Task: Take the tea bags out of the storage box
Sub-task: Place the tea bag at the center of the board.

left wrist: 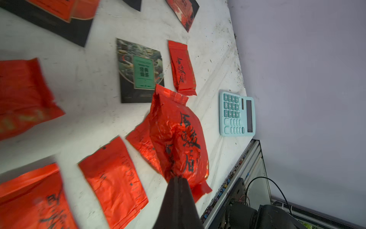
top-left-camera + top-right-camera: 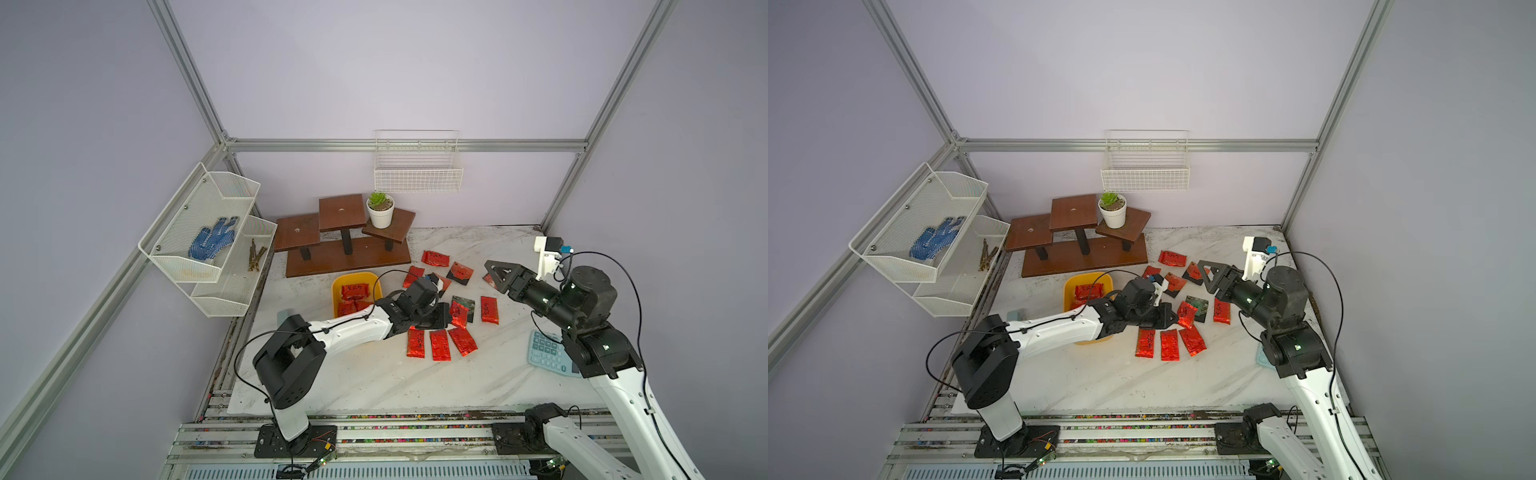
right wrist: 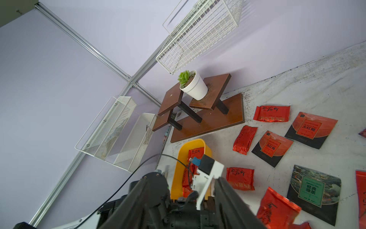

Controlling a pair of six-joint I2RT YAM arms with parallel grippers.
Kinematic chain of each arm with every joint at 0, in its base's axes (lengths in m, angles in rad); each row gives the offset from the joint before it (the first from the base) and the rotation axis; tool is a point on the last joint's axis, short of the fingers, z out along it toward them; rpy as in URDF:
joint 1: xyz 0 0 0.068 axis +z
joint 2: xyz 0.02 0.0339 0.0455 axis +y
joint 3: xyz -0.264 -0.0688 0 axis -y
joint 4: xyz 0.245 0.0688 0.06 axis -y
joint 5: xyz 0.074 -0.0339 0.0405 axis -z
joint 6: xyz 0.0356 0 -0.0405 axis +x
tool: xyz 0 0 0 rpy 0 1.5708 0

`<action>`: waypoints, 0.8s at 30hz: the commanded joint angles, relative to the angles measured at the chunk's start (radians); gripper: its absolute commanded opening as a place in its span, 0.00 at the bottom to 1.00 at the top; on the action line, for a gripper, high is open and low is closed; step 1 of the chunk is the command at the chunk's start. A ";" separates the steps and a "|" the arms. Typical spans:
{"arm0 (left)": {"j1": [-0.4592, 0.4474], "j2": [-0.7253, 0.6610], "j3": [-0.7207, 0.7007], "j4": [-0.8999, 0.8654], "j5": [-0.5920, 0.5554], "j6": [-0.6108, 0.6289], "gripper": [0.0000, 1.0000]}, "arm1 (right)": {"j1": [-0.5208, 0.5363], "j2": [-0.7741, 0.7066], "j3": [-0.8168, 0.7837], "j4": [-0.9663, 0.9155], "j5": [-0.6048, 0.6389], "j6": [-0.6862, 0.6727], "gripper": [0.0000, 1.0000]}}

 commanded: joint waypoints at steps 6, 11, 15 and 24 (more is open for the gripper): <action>-0.075 0.186 0.140 0.151 0.001 -0.084 0.00 | -0.006 -0.048 0.026 -0.098 0.013 0.002 0.58; -0.097 0.265 0.140 0.228 -0.014 -0.166 0.00 | -0.007 -0.064 0.020 -0.118 0.012 -0.005 0.58; -0.116 0.304 0.135 0.269 -0.019 -0.196 0.00 | -0.007 -0.075 0.010 -0.129 0.011 -0.011 0.58; -0.142 0.327 0.130 0.288 -0.026 -0.228 0.13 | -0.008 -0.088 -0.018 -0.127 0.009 -0.010 0.59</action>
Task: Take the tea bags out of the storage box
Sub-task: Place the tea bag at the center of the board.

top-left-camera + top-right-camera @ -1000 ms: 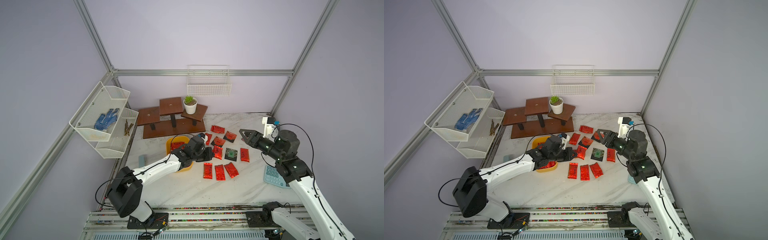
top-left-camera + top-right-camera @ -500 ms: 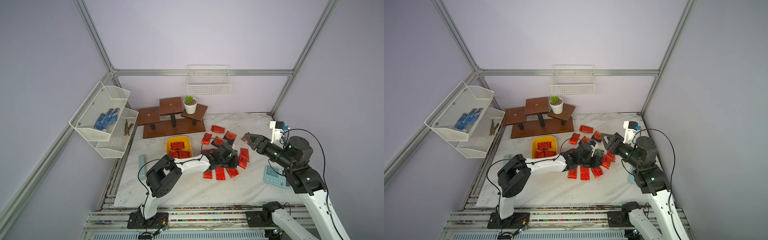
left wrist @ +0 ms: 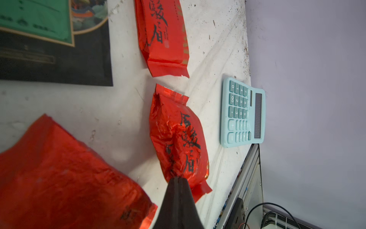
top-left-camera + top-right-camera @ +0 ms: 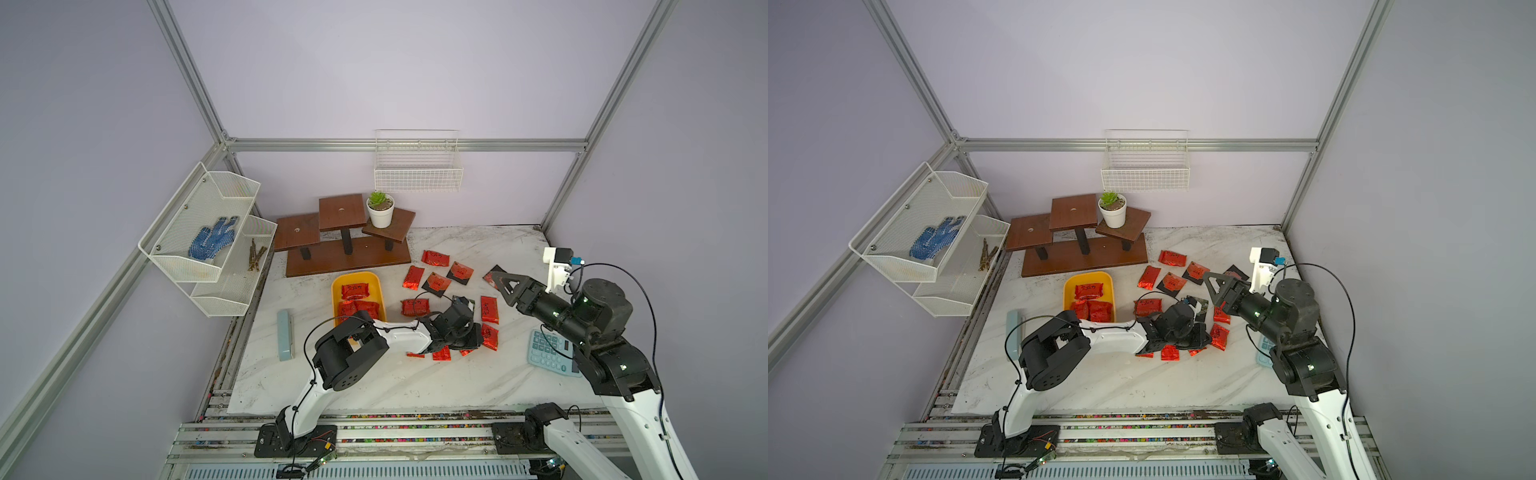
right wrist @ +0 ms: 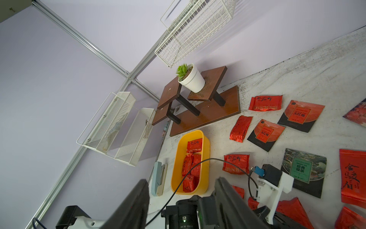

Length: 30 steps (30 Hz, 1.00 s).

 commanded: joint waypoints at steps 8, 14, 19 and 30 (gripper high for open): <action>-0.022 -0.084 0.005 -0.008 -0.064 0.041 0.46 | -0.005 0.009 -0.022 0.005 0.012 -0.013 0.61; -0.021 -0.206 -0.021 -0.066 -0.132 0.107 0.46 | -0.004 0.055 -0.005 0.036 0.012 -0.018 0.62; -0.016 -0.332 -0.077 -0.126 -0.215 0.153 0.45 | -0.003 0.123 0.008 0.100 -0.024 -0.006 0.63; 0.171 -0.716 -0.388 -0.239 -0.294 0.117 0.47 | 0.064 0.332 0.025 0.229 -0.056 0.004 0.60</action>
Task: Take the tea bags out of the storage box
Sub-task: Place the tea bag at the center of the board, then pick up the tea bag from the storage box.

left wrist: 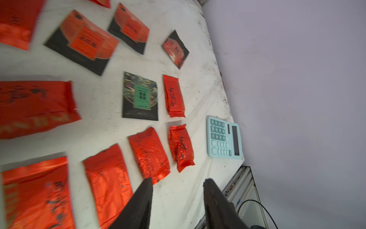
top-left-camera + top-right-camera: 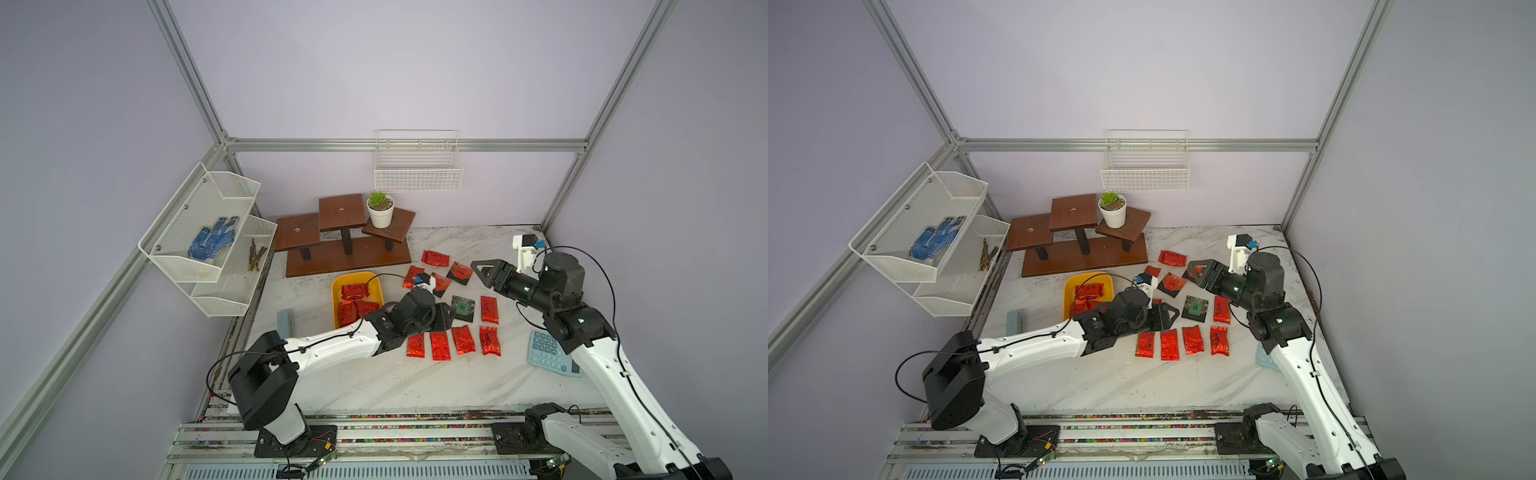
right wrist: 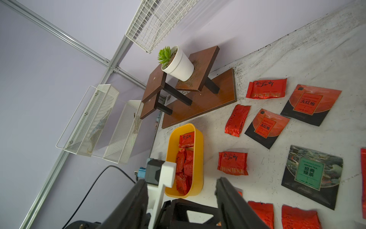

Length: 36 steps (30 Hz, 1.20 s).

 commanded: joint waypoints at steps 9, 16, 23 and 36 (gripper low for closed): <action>0.273 -0.416 -0.158 -0.333 -0.093 0.029 0.50 | 0.268 0.306 0.139 0.052 0.065 -0.088 0.57; 0.506 -0.606 -0.245 -0.489 -0.042 0.056 0.54 | 0.408 0.477 0.243 0.018 0.129 -0.141 0.55; 0.699 -0.641 -0.312 -0.504 0.113 0.084 0.56 | 0.561 0.689 0.399 -0.097 0.230 -0.218 0.47; 0.811 -0.652 -0.386 -0.502 0.206 0.090 0.59 | 0.689 0.993 0.628 -0.257 0.371 -0.281 0.43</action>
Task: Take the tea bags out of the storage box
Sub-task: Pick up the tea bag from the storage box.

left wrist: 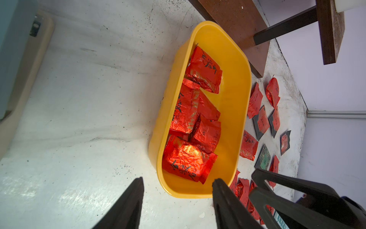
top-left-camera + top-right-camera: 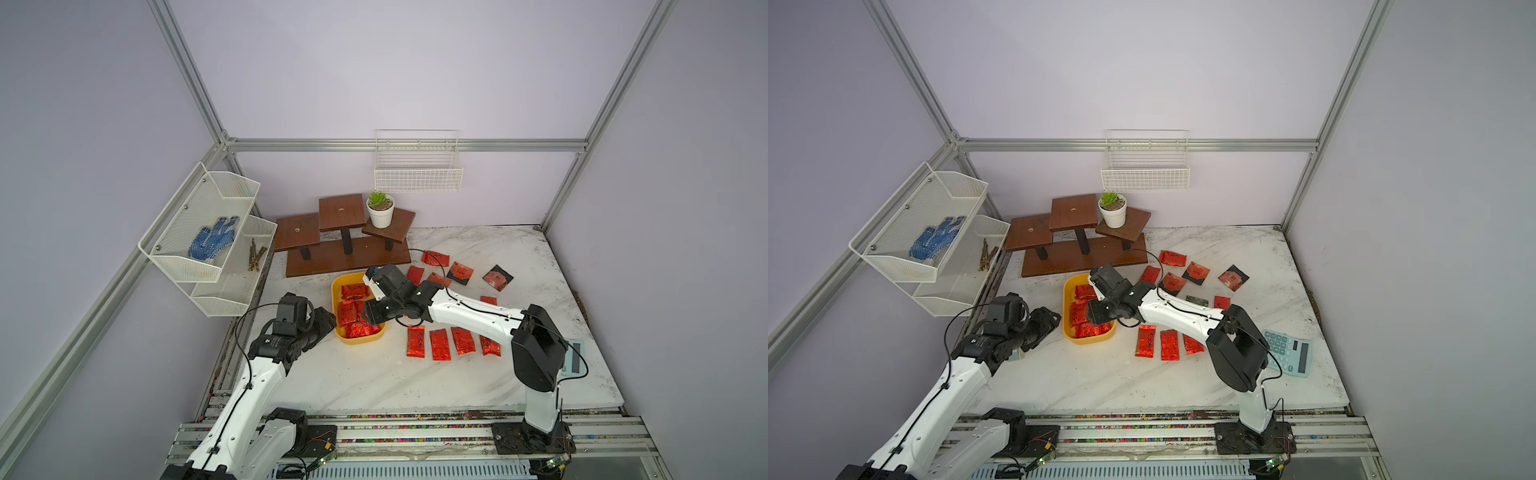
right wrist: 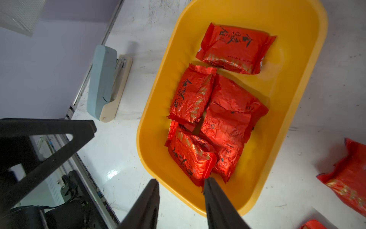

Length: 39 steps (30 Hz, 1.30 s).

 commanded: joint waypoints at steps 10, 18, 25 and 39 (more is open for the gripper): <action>0.016 -0.049 -0.022 0.020 0.045 0.023 0.60 | 0.035 0.118 0.110 -0.160 0.188 -0.057 0.46; 0.019 -0.042 -0.019 0.025 0.057 0.023 0.60 | 0.034 0.153 0.116 -0.138 0.117 -0.053 0.44; 0.020 -0.056 -0.017 0.010 0.053 0.024 0.60 | 0.034 0.179 0.121 -0.112 0.069 -0.039 0.33; 0.020 -0.086 -0.009 -0.019 0.053 0.020 0.60 | -0.006 0.068 0.079 -0.007 -0.014 0.052 0.00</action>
